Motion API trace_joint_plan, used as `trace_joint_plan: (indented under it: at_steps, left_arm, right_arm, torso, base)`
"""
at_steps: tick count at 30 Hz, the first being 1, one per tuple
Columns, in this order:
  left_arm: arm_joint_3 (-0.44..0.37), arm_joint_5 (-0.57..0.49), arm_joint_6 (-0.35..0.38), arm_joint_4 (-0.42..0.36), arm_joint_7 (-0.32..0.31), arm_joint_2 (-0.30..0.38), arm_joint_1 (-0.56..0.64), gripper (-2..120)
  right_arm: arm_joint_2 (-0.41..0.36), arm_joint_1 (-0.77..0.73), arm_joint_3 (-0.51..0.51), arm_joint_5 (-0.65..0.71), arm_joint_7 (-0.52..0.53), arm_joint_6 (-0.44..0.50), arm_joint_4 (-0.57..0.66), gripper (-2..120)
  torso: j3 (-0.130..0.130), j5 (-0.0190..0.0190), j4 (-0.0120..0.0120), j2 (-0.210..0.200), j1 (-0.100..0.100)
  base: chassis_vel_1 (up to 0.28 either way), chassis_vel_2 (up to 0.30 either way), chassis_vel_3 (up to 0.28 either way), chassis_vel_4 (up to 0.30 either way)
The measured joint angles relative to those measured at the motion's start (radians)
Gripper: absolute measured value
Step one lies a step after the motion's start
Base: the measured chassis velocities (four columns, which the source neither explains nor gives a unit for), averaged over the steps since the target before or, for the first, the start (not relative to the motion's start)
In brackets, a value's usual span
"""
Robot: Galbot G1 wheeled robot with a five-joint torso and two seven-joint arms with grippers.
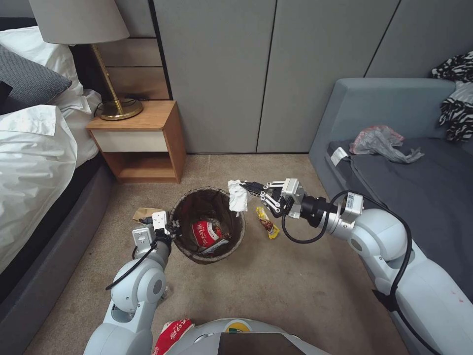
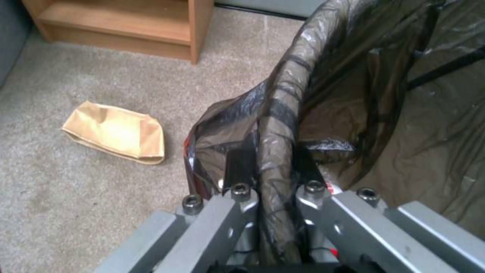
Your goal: Pick up the trash bin, then pick up the garbage from the floor and place it into the trash bin.
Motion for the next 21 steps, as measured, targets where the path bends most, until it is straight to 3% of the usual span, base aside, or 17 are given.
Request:
trace_joint_plan:
  at_steps: [21]
  left_arm:
    - [0.016, 0.004, 0.000, 0.005, 0.001, -0.008, 0.006, 2]
  right_arm:
    - [0.043, 0.106, -0.261, -0.170, -0.055, 0.000, -0.199, 0]
  torso:
    - [0.000, 0.0000, 0.0000, 0.000, 0.000]
  base:
    - [0.000, 0.000, 0.000, 0.000]
